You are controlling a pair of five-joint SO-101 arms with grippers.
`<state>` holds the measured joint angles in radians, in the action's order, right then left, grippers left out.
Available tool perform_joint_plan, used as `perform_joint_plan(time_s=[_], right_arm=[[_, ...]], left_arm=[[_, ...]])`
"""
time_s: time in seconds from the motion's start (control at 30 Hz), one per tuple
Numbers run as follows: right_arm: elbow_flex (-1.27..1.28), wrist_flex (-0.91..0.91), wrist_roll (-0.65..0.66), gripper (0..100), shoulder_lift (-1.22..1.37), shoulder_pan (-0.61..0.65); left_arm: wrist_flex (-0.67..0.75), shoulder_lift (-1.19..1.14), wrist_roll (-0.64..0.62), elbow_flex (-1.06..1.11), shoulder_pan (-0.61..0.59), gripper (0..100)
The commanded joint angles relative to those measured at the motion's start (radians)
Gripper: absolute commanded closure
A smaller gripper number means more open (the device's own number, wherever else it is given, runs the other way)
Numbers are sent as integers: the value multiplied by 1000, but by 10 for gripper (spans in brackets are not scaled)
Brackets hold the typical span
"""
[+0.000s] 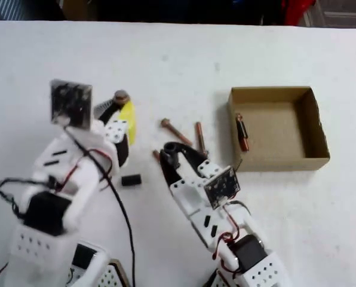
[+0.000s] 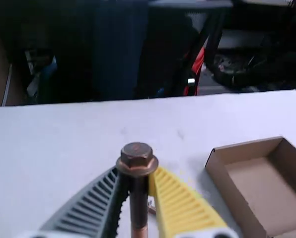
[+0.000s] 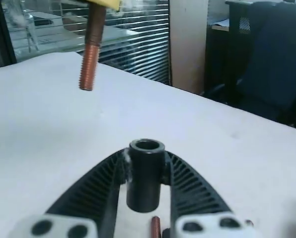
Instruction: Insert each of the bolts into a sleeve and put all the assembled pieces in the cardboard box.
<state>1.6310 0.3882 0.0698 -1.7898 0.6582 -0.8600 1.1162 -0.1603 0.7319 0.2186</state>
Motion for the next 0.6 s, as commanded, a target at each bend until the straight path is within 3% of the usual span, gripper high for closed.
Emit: perform_joint_plan(time_s=[0.0, 0.23, 0.57], right_arm=[[8, -87, -6, 982, -12, 48], [60, -176, -6, 982, -10, 81], [60, -170, -8, 982, -10, 85]], left_arm=[[94, 110, 0, 38, 28, 976], [206, 297, 5, 186, 105, 976], [219, 387, 0, 253, 110, 976]])
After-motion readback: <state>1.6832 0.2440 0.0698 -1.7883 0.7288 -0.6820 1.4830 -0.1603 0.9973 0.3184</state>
